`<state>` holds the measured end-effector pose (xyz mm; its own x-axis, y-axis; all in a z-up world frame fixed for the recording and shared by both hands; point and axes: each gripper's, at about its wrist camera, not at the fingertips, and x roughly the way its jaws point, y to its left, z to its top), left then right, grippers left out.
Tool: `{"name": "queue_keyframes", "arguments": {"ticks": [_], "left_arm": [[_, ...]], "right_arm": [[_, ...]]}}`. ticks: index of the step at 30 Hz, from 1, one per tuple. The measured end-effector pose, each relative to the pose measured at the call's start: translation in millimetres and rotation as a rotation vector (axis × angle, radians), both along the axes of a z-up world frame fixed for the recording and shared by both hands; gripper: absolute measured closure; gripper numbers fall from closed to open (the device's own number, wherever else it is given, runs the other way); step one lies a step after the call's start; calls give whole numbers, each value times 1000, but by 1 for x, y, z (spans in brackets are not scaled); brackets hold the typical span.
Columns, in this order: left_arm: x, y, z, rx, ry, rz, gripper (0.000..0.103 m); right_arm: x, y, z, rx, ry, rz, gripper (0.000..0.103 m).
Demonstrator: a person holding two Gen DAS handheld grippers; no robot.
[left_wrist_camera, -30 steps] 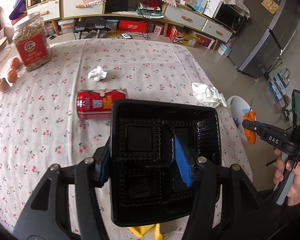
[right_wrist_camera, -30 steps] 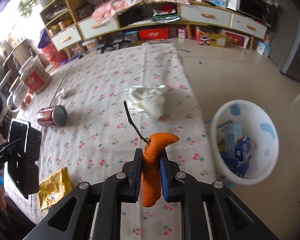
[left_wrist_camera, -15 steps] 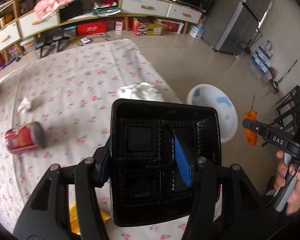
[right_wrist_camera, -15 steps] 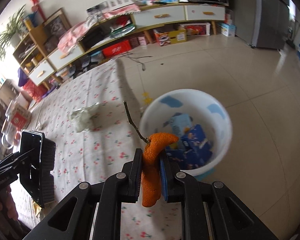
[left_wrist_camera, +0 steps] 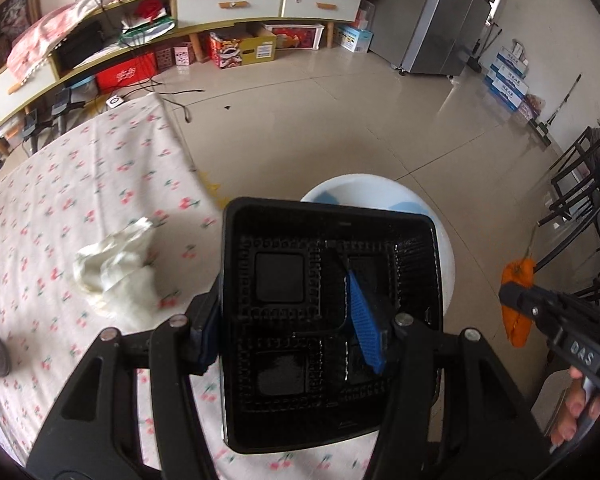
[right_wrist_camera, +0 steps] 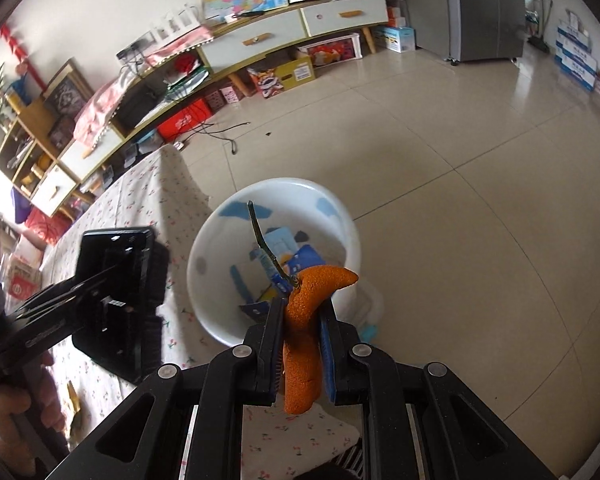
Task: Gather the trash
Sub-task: 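Carry the black tray and orange toy with both grippers to the bucket, then open both grippers to drop the tray and orange toy into the bucket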
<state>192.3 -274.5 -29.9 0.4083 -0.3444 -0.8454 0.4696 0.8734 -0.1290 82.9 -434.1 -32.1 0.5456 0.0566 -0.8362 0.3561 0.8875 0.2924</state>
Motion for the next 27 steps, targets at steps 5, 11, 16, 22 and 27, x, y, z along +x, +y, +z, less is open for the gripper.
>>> {"name": "queue_keyframes", "arguments": {"ticks": [5,11,16,22,27], "left_arm": [[8,-28,-8,-4,4,-16,45],[13,-39,-11,-55,-5,-39,41],[10,-35,-5,-58,-23,-43,25],[11,-6,0,-51,-18,-5,25],[6,31,1,-36,-15,31,25]], "right_arm": [[-5,-13,-2,8,-2,-25,86],[-4,-24,-5,19,7,-52,86],[-1,-24,-5,10,11,-58,86],[6,-19,-5,4,18,-45,86],[19,-8,-6,-8,31,-20,86]]}}
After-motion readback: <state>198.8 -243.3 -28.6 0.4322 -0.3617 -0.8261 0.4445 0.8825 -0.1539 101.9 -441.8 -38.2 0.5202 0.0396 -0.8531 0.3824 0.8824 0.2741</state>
